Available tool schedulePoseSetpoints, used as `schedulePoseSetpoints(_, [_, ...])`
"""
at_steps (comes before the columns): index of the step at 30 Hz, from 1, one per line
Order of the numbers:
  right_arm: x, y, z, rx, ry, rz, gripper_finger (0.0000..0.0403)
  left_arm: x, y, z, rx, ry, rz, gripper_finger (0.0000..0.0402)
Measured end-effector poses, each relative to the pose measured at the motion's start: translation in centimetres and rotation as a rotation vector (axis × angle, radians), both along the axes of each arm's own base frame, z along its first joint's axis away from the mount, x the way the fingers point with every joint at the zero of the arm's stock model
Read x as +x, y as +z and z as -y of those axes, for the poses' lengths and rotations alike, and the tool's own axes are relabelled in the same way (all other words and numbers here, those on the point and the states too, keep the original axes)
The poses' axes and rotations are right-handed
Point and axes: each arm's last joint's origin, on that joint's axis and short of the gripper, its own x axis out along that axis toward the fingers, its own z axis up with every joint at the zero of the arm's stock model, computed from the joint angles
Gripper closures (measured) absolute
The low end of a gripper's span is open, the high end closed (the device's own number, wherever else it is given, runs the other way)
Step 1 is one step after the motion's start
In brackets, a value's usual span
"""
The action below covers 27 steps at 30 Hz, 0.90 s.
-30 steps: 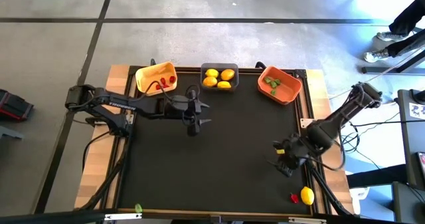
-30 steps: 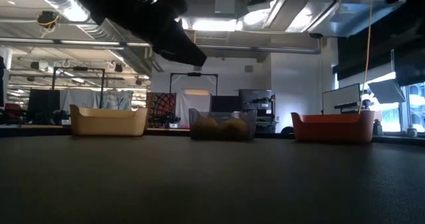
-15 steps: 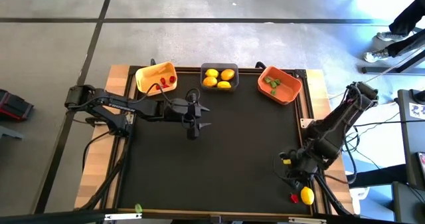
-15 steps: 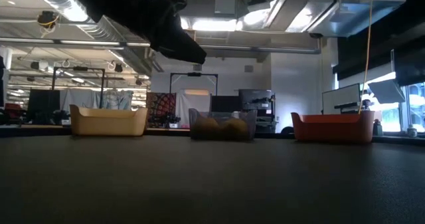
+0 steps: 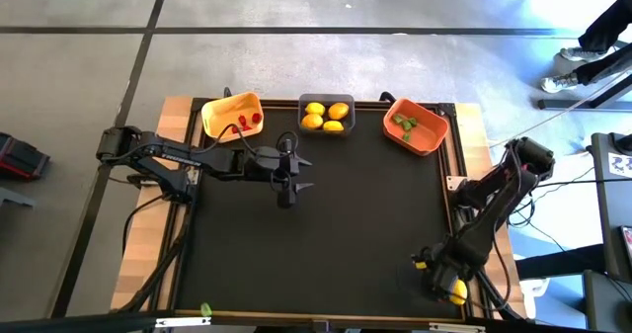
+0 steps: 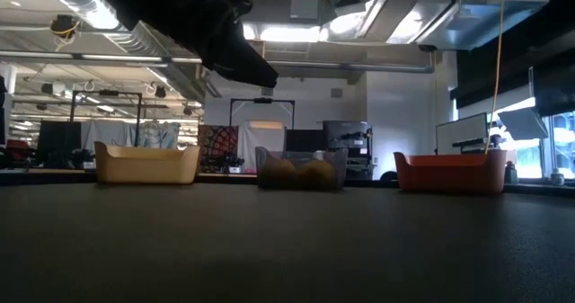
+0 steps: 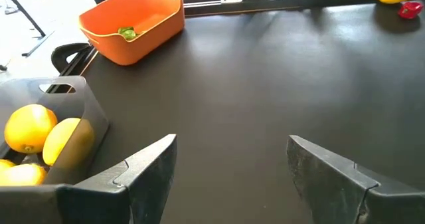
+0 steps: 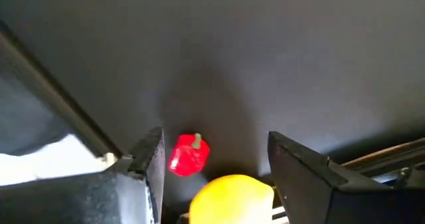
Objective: Sort produce into baskets
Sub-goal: Put the red chili pepper into the yellow bin
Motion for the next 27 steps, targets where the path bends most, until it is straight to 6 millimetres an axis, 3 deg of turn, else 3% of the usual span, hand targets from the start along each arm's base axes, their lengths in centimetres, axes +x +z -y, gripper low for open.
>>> schedulePoseSetpoints(10, [-1.0,-2.3,-2.5,0.027,0.009,-0.115,0.0198,-0.1,-0.2,0.0,0.005,-0.003,-0.022,0.0123])
schedulePoseSetpoints(27, [-0.7,-5.3,-3.8,-0.02,0.006,-0.182,0.0203,-0.2,-0.4,0.0,0.005,-0.004,-0.046,0.0123])
